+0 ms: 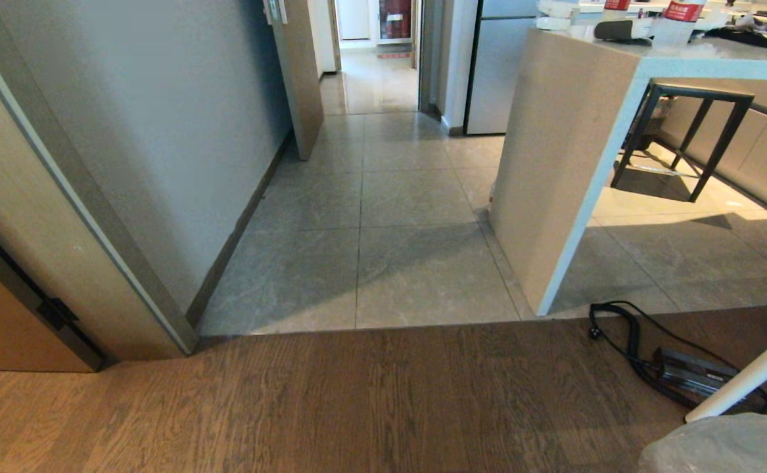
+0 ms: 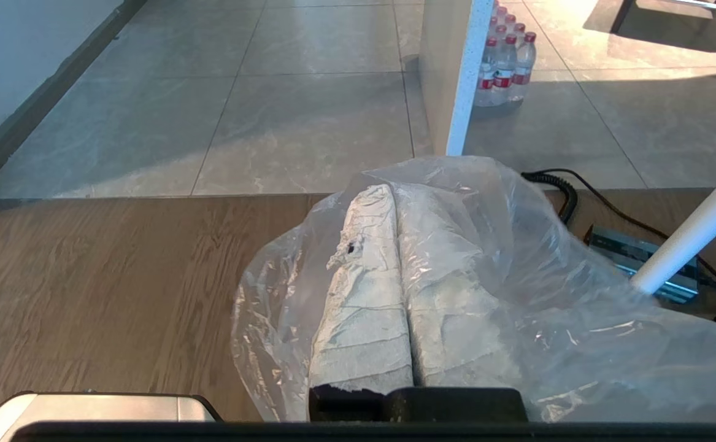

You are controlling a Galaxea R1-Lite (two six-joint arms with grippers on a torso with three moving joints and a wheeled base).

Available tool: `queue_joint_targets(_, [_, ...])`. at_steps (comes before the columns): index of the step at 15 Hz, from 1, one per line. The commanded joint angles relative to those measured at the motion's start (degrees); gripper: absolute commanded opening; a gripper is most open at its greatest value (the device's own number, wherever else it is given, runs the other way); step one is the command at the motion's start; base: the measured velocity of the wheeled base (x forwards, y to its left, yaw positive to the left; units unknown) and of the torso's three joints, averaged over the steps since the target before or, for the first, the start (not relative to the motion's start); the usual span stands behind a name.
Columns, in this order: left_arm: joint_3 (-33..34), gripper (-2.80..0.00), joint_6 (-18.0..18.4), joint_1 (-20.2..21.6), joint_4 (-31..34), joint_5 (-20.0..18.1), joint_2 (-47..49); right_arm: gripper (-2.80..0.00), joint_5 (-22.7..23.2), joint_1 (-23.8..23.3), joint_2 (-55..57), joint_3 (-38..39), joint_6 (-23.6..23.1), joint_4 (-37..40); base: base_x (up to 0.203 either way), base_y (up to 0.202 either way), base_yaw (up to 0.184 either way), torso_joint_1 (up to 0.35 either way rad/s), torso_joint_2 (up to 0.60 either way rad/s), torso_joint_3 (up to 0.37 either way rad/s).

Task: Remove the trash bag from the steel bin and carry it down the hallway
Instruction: Put the trash bag at the door

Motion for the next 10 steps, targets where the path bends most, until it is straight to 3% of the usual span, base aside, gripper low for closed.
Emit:
queue_joint_targets(1, [0.68, -2.80, -0.07, 0.00, -0.04, 0.01, 0.00, -2.80, 0.00, 0.06, 0.05, 0.00, -0.02, 0.01, 0.000, 0.000, 0.000, 0.000, 0.00, 0.000])
queue_joint_targets(10, [0.70, -2.80, -0.42, 0.00, 0.05, 0.09, 0.00, -2.80, -0.26, 0.06, 0.05, 0.00, 0.97, -0.24, 0.000, 0.000, 0.000, 0.000, 0.00, 0.000])
